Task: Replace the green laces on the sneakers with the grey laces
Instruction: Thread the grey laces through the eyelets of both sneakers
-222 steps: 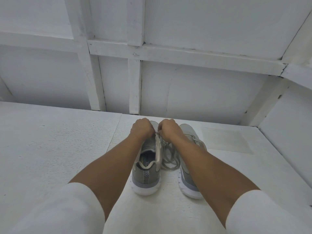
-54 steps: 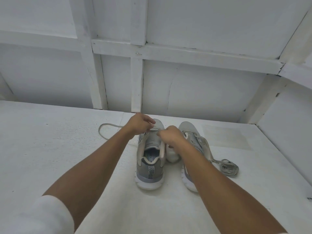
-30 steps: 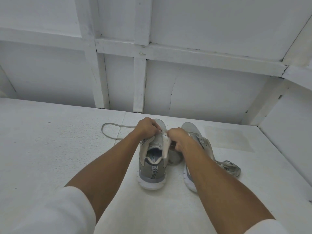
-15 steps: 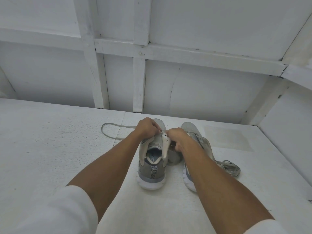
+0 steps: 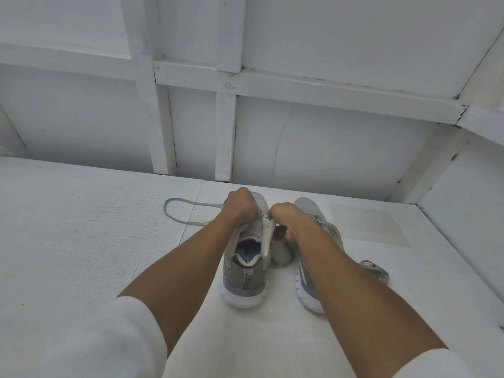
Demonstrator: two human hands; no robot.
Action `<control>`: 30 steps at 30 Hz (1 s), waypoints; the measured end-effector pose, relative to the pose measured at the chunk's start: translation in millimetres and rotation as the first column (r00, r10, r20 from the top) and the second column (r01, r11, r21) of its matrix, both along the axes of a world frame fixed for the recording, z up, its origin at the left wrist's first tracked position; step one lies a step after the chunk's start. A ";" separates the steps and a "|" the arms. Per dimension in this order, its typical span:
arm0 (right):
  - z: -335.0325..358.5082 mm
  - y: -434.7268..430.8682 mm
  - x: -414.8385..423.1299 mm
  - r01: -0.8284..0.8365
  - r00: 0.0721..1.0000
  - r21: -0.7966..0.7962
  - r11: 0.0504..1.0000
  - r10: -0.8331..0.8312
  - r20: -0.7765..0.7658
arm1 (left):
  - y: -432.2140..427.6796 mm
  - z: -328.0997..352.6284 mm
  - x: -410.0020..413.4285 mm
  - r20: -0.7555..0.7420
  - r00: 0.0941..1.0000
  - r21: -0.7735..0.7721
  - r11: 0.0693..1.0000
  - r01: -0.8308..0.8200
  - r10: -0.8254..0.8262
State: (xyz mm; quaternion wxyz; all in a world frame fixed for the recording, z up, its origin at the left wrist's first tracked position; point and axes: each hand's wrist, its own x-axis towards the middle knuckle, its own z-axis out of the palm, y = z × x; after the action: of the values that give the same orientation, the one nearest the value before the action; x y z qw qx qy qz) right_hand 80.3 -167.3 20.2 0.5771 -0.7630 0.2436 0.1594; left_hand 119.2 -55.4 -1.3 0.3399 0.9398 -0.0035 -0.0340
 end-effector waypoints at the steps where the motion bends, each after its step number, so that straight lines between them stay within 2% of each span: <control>1: 1.0 0.1 -0.6 -0.010 1.000 -0.003 1.000 0.010 0.001 | -1.3 0.9 -0.1 0.004 1.000 0.021 1.000 0.002 -0.002; 14: 8.9 -4.4 -1.6 -0.094 0.996 -0.039 0.995 0.094 -0.005 | -11.0 8.1 -1.9 0.047 0.996 0.228 0.972 0.062 -0.075; 21: 8.2 -5.1 7.3 -0.120 0.993 -0.058 0.991 0.119 -0.023 | -7.2 7.2 0.3 0.022 0.996 0.142 0.987 0.077 -0.081; 26: -4.5 -4.2 19.9 -0.132 0.991 -0.167 0.977 0.136 0.013 | -0.3 7.0 2.8 0.021 0.994 0.088 0.991 0.104 -0.106; 30: -11.4 -4.3 27.3 -0.163 0.973 -0.319 0.934 0.205 0.103 | 12.0 13.9 -1.8 0.052 0.997 0.161 0.985 0.057 -0.066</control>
State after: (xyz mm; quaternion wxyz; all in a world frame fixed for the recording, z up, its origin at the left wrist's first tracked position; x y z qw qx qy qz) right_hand 107.6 -171.6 8.8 0.4483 -0.8722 0.1536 0.1210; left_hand 117.4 -43.3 12.7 0.2621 0.9641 -0.0393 -0.0178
